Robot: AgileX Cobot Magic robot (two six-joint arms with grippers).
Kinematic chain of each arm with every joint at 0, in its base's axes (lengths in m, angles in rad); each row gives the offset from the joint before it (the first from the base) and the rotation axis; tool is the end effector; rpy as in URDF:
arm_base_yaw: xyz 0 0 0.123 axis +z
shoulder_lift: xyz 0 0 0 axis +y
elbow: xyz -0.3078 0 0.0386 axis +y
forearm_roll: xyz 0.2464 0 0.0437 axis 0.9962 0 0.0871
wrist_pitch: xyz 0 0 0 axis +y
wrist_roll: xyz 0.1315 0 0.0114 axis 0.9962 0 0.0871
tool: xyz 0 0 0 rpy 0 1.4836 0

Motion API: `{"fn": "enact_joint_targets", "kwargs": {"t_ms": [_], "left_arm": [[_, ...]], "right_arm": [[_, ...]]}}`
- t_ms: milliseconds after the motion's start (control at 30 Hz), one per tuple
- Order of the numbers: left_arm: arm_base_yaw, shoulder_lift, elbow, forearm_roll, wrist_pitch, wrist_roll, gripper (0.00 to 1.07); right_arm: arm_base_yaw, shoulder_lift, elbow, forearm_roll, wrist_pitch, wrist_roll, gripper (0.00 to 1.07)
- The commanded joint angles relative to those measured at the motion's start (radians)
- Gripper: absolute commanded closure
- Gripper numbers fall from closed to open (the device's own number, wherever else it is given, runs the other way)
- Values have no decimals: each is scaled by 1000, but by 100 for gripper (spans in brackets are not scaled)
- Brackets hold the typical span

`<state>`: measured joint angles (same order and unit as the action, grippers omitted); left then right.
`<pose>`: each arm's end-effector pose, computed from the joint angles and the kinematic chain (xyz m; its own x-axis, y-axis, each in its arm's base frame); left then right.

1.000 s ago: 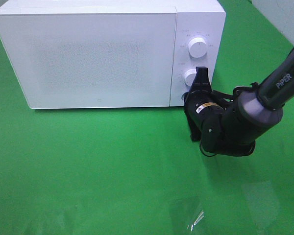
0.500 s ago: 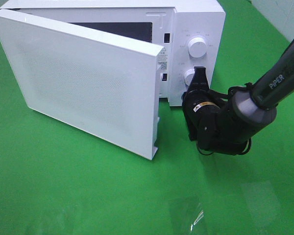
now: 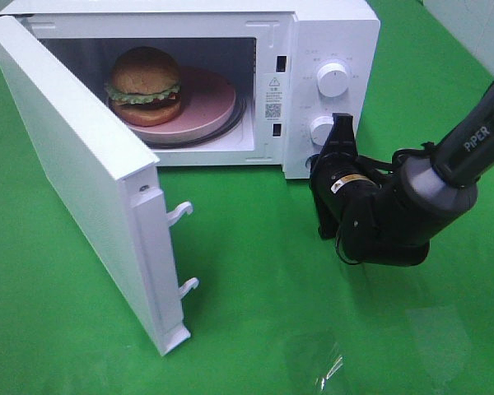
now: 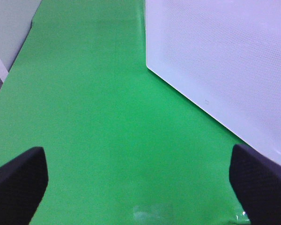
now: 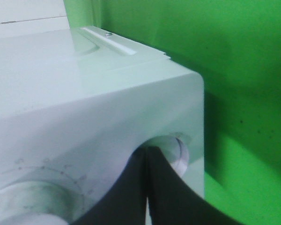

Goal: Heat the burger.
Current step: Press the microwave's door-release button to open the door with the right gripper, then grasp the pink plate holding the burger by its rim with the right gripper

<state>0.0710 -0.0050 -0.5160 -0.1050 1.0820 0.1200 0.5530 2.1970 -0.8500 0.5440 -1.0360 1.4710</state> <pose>0.0019 -0.0121 0.2608 -0.4511 0.0383 -0.8916 0.0435 0.9988 0.0209 0.3900 0.1717 0.0848 -0.0567 0.9964 0.0627 0.2635 -0.0456 0.9636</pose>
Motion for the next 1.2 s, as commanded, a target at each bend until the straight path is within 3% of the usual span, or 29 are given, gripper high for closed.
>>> {"fn": "enact_joint_targets", "kwargs": {"t_ms": [33, 500, 667, 733, 1200], "left_arm": [[4, -6, -1, -3, -12, -8, 9], [4, -6, -1, -3, -12, -8, 9], [4, -6, -1, -3, -12, -8, 9], [4, -6, -1, -3, -12, -8, 9], [4, -6, -1, -3, -12, -8, 9]], "right_arm": [[2, -37, 11, -17, -20, 31, 106], [8, -212, 167, -156, 220, -35, 103], [7, -308, 201, -205, 321, -188, 102], [5, -391, 202, -279, 450, -358, 100], [5, -527, 200, -306, 881, -845, 98]]}}
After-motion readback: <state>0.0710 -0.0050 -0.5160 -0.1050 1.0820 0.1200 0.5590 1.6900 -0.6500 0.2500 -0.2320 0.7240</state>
